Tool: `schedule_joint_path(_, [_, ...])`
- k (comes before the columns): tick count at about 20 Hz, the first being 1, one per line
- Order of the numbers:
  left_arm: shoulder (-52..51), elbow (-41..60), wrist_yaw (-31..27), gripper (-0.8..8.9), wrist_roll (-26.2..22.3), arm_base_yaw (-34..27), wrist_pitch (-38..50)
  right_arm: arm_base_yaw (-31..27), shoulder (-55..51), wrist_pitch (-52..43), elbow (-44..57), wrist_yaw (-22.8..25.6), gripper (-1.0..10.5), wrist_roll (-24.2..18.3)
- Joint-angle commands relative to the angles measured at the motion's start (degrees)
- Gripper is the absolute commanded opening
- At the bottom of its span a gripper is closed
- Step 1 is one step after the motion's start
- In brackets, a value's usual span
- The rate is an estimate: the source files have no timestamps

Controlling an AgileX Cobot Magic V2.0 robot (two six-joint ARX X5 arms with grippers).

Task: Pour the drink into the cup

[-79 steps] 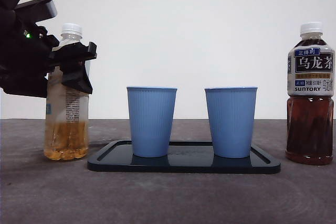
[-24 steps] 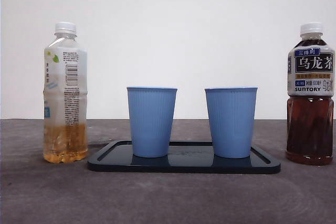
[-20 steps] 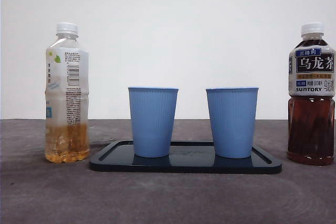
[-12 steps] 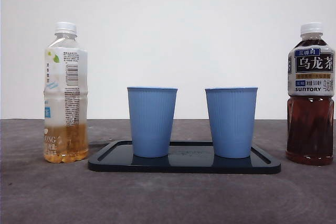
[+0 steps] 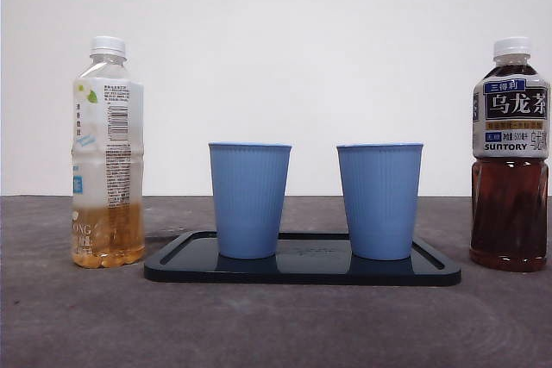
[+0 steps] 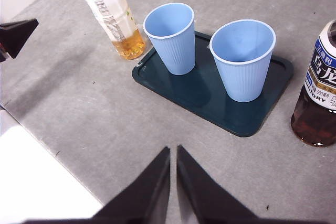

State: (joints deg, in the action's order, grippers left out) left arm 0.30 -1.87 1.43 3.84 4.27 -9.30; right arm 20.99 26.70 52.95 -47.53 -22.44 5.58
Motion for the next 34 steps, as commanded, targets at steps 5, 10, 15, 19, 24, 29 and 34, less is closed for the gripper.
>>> schedule_joint_path(5, [-0.11,1.18,-0.17,0.19,0.26,-0.09,-1.44,0.31,0.13,-0.59,-0.59,-0.07,0.2,-0.26])
schedule_joint_path(10, [-0.11,1.18,-0.17,0.19,0.26,-0.09,-1.44,0.31,0.13,-0.59,-0.59,-0.07,0.2,-0.26])
schedule_joint_path(15, [-0.11,1.18,-0.17,0.19,0.26,-0.09,-1.44,0.31,0.13,-0.59,-0.59,-0.09,0.2,-0.26])
schedule_joint_path(19, [-0.11,1.18,-0.17,0.19,0.26,-0.09,-1.44,-1.75,-0.28,-1.25,0.0,0.5,0.2,-0.33])
schedule_joint_path(24, [-0.11,1.18,-0.17,0.19,0.26,-0.09,-1.44,-12.48,-7.69,-27.1,17.84,9.09,0.2,-3.78])
schedule_joint_path(29, [-0.11,1.18,-0.17,0.19,0.26,-0.09,-1.44,-18.45,-15.54,-47.43,37.22,15.52,0.2,-6.29])
schedule_joint_path(34, [-0.11,1.18,-0.17,0.19,0.26,-0.09,-1.44,-20.33,-19.96,-47.6,45.27,16.9,0.2,-6.27])
